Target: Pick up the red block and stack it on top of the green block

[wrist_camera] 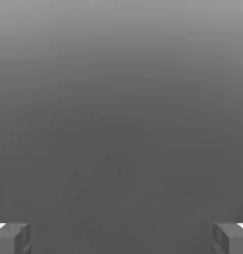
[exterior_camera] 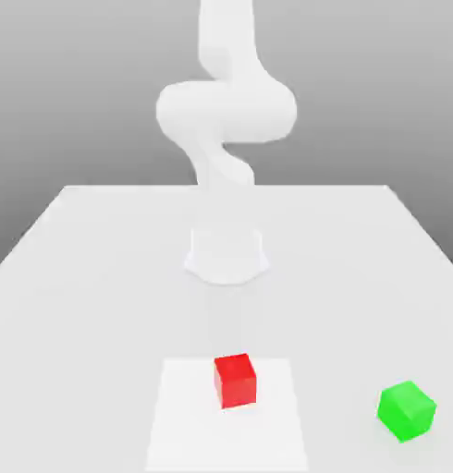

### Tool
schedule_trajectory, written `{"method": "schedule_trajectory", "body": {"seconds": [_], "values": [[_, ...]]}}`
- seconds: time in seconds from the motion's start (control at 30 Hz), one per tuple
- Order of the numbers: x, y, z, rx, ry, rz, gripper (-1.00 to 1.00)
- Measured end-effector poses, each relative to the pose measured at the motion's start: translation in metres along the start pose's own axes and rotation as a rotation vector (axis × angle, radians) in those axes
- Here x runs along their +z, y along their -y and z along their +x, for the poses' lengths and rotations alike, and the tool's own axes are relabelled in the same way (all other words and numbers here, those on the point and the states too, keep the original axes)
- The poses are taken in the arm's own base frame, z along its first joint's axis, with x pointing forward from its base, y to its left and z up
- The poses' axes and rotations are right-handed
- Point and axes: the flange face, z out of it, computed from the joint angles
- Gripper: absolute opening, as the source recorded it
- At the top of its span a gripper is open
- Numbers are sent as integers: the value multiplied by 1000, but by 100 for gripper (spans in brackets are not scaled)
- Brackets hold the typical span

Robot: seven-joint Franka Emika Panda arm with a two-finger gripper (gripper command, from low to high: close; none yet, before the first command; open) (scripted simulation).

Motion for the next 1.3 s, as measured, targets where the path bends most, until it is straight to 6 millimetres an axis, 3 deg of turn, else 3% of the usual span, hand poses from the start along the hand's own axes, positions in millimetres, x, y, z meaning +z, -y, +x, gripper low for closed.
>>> {"method": "schedule_trajectory", "body": {"seconds": [0.13, 0.27, 0.43, 0.53, 0.63, 0.83, 0.87, 1.1, 1.3], "values": [[103, -18, -28, -60, 98, -121, 0], [190, -53, -66, -112, 207, -223, 0], [278, -116, -132, -171, 369, -333, 0], [314, -158, -178, -200, 476, -385, 0], [338, -193, -219, -221, 565, -417, 0], [380, -223, -251, -223, 581, -424, 0], [385, -227, -255, -224, 581, -424, -100], [385, -227, -255, -224, 582, -425, -100], [347, -204, -230, -223, 581, -424, -100]]}}
